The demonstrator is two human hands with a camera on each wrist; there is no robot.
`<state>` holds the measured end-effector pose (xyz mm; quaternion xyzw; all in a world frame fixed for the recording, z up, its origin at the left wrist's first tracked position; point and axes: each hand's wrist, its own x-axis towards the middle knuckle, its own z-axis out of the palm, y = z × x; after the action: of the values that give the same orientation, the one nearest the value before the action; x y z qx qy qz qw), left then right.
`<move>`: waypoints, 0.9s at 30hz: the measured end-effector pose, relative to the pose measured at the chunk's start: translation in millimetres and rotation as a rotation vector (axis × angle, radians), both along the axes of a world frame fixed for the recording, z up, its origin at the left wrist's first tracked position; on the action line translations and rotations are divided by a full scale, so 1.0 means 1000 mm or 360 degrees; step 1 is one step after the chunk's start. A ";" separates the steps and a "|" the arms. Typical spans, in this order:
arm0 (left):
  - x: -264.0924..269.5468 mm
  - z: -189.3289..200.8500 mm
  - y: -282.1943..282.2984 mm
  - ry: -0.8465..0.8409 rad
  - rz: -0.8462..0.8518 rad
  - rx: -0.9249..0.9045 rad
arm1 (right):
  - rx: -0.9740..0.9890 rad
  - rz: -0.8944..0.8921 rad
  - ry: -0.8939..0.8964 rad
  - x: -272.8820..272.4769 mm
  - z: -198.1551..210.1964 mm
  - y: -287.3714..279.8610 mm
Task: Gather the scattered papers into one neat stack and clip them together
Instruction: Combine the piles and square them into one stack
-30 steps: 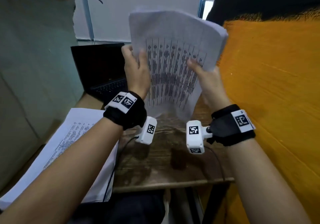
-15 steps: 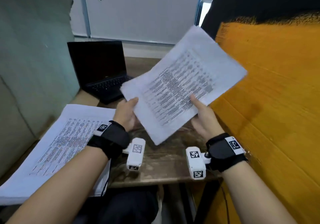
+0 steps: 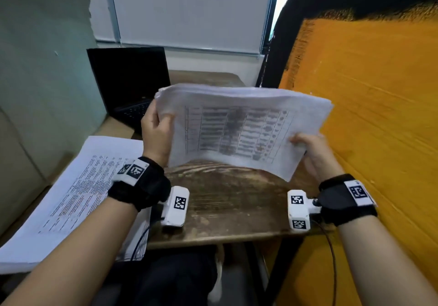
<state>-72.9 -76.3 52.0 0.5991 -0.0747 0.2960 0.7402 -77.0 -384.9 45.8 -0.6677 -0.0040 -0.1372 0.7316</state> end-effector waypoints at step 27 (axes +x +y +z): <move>0.010 -0.030 0.004 0.0753 -0.0441 0.0153 | -0.2424 -0.0629 -0.0882 0.002 0.005 0.046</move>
<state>-62.5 -72.2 21.6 0.6701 0.0051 0.0399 0.7412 -75.2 -338.7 50.5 -0.9103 -0.1583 -0.3822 0.0148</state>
